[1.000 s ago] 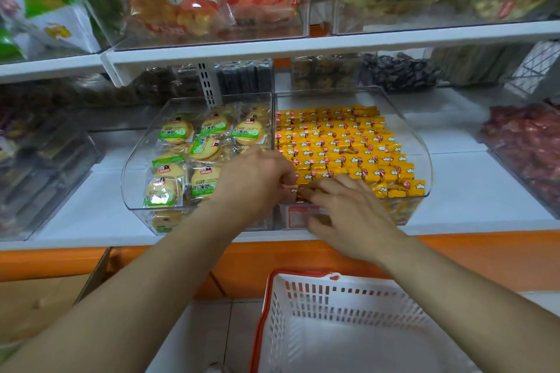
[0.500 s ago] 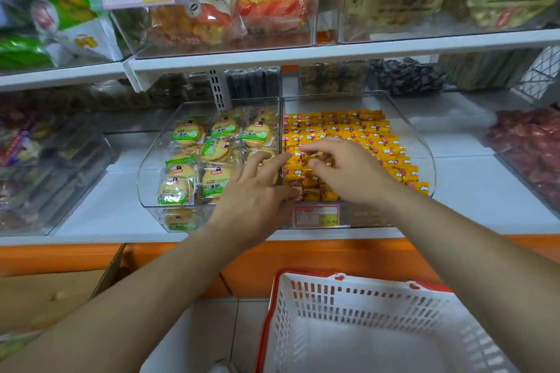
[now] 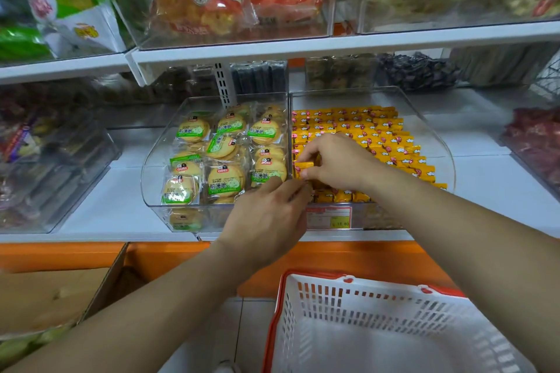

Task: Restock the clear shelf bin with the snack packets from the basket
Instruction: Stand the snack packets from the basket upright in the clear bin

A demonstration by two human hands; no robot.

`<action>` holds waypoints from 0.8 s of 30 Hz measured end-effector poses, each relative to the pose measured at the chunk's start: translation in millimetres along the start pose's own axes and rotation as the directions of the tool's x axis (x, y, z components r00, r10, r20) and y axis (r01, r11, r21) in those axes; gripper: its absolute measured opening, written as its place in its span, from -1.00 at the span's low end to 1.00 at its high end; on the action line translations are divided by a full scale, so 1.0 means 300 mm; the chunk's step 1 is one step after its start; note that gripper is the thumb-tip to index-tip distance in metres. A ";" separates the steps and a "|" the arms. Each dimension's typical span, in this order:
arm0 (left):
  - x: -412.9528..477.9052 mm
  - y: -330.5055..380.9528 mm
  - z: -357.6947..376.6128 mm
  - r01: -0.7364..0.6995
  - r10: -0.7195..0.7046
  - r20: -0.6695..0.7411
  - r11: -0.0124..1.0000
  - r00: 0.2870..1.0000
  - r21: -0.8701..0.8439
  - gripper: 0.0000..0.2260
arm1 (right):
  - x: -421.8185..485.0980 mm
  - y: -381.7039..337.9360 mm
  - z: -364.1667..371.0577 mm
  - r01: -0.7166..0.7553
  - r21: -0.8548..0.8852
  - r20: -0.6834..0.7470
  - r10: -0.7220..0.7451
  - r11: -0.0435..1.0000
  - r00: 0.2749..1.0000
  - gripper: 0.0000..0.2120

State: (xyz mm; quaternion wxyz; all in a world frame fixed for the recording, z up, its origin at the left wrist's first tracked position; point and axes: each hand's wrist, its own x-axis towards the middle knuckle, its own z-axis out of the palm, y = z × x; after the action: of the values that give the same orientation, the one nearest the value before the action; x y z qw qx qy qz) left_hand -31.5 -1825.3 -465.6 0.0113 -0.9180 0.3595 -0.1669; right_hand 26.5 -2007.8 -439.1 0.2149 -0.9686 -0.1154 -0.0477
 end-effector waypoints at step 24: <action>0.088 0.161 0.058 0.096 -0.074 0.192 0.990 0.979 -0.108 -0.28 | -0.229 0.188 0.031 -0.339 -0.240 0.034 0.357 0.910 0.934 -0.32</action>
State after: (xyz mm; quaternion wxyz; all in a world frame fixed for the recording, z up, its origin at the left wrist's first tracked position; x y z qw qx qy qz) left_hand -39.6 -1880.4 -481.0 -0.0157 -0.9433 0.3264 -0.0590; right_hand -25.9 -2067.5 -480.2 0.1018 -0.9930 0.0571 0.0155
